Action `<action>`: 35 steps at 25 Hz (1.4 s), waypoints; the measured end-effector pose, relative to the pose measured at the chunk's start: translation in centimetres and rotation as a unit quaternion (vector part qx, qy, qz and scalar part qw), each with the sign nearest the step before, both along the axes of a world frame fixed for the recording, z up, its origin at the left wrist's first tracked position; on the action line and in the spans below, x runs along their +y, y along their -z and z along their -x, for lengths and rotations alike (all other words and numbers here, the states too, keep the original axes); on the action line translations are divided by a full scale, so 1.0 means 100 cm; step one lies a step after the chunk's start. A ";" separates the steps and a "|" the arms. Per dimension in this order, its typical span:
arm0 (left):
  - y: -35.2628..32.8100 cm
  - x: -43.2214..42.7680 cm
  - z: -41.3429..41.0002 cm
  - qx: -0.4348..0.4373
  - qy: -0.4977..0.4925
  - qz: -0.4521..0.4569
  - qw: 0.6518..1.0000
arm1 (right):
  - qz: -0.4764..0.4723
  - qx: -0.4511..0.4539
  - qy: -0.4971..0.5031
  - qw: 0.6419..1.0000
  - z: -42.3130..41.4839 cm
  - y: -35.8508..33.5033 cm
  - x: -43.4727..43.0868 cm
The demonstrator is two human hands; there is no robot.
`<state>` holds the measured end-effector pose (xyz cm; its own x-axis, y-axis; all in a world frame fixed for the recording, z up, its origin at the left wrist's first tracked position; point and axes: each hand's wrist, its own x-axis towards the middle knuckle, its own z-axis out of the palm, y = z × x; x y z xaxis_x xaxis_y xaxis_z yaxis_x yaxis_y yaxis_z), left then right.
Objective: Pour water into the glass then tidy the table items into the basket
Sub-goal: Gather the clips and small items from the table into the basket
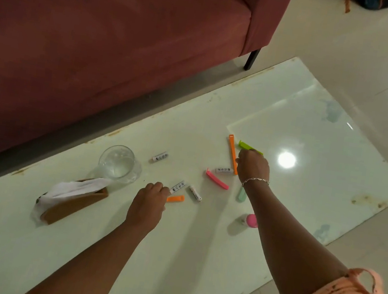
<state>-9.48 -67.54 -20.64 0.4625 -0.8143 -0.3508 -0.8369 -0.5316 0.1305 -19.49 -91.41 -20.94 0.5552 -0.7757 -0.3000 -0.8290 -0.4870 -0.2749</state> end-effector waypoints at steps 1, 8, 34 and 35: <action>0.004 0.000 0.000 -0.004 0.006 -0.004 1.000 | -0.005 0.000 0.007 1.000 -0.004 0.008 -0.003; 0.023 0.006 0.006 -0.076 0.037 -0.012 0.996 | -0.014 0.021 0.042 0.999 -0.018 0.043 0.001; -0.107 0.287 -0.013 0.045 -0.397 0.183 0.898 | 0.136 -0.119 -0.355 0.917 -0.075 -0.106 0.268; -0.113 0.310 -0.016 0.041 -0.416 0.192 0.888 | 0.149 -0.130 -0.392 0.898 -0.086 -0.110 0.292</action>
